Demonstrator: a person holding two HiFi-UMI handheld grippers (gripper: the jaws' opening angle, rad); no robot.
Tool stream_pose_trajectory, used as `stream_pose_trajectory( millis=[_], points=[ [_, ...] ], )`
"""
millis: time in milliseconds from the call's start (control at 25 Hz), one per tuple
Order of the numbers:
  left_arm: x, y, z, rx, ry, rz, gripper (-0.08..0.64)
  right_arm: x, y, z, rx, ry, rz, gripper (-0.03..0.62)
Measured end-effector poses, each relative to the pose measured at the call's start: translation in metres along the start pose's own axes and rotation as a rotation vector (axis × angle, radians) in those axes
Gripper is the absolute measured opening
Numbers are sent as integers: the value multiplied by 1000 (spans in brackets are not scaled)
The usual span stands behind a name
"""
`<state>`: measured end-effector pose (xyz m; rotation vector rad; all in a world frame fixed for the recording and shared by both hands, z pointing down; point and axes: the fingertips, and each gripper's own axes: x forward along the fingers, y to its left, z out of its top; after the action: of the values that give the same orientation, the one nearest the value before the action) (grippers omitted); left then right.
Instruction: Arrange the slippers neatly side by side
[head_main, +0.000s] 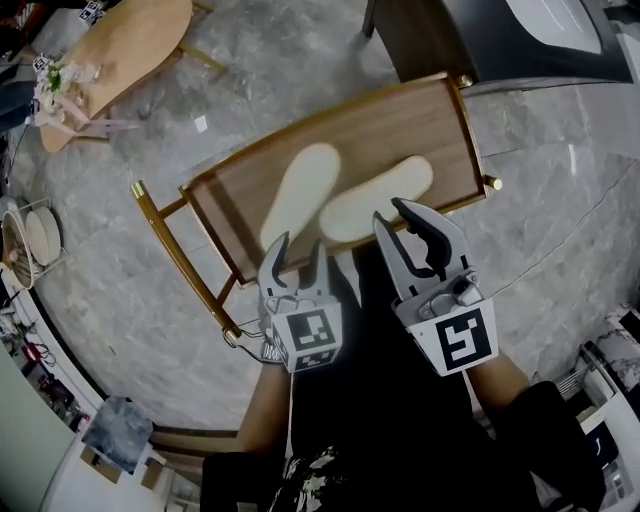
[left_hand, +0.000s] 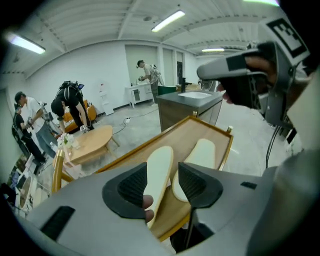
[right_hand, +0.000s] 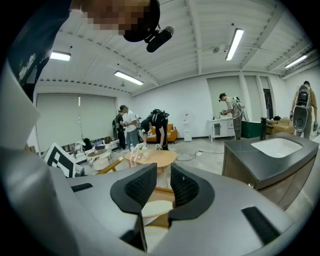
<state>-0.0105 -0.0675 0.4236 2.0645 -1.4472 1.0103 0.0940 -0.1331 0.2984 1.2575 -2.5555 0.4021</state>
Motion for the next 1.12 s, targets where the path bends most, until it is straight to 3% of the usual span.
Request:
stream_pose_trajectory(
  millis=[560,760,1120],
  points=[
    [54,2,-69,22,189,29,175,19,-2,-37,2,64,81,55],
    [65,5,-85,66,268,35,146,17,0,-45,15,78,95,52],
    [60,12,-86,2,278,97,63,11,-6,-41,11,45,79,25]
  ],
)
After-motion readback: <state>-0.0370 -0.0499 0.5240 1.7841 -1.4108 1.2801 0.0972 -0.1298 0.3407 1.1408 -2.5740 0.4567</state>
